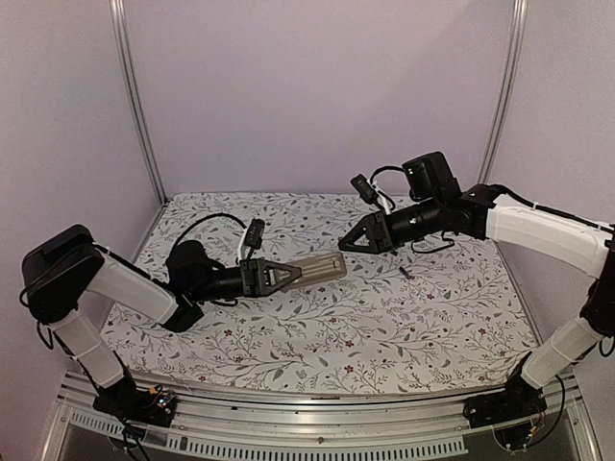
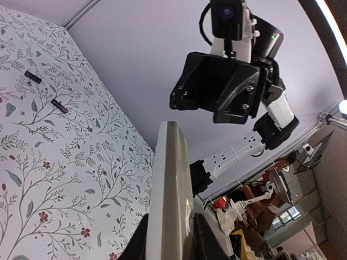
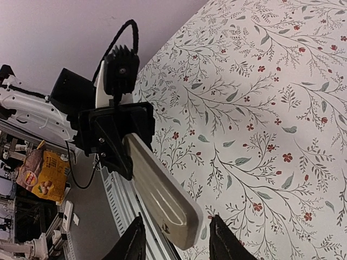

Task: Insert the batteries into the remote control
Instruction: Remove the battery cover from the remote control.

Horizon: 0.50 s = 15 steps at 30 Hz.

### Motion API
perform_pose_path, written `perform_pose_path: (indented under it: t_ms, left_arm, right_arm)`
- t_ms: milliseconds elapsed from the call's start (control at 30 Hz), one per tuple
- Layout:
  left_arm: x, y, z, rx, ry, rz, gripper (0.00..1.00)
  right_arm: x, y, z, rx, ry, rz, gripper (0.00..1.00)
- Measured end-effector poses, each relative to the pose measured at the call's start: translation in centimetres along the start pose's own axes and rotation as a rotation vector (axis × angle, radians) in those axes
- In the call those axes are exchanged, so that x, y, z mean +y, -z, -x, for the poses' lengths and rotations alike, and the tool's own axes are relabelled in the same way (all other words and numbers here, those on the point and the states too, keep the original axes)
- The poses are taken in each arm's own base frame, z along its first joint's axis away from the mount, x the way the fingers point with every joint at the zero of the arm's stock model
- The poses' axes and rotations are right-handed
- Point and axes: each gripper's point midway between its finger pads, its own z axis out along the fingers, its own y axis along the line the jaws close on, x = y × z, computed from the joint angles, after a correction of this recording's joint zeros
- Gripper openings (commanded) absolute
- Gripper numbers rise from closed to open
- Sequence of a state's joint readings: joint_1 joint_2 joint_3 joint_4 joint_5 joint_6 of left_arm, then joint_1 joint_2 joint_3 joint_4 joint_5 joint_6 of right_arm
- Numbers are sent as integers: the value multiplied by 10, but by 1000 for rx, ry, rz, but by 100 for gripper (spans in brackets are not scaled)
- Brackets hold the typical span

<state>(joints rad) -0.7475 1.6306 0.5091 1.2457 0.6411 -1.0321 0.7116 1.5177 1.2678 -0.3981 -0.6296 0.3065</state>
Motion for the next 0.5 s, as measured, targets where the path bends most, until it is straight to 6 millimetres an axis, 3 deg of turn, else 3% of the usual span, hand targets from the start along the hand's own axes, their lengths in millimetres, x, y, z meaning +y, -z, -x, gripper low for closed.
perform_pose_path:
  t_ms: [33,167,233,333,500]
  left_arm:
    - [3,-1,-2,5,26,-1,0]
    - [54,-6,-32,63,203,90,0]
    - [66,-5,-40,74,253,120,0]
    - [63,-6,-37,68,247,112,0]
    - [24,-6,-11,19,119,26,0]
  right_arm:
    - [1,1,1,0,1,-2,43]
    - [0,2,1,8,4,-27,49]
    - [-4,2,-3,21,-7,-47,55]
    - [-8,3,-8,36,-20,-72,59]
    - [-11,3,-12,49,-30,-87,56]
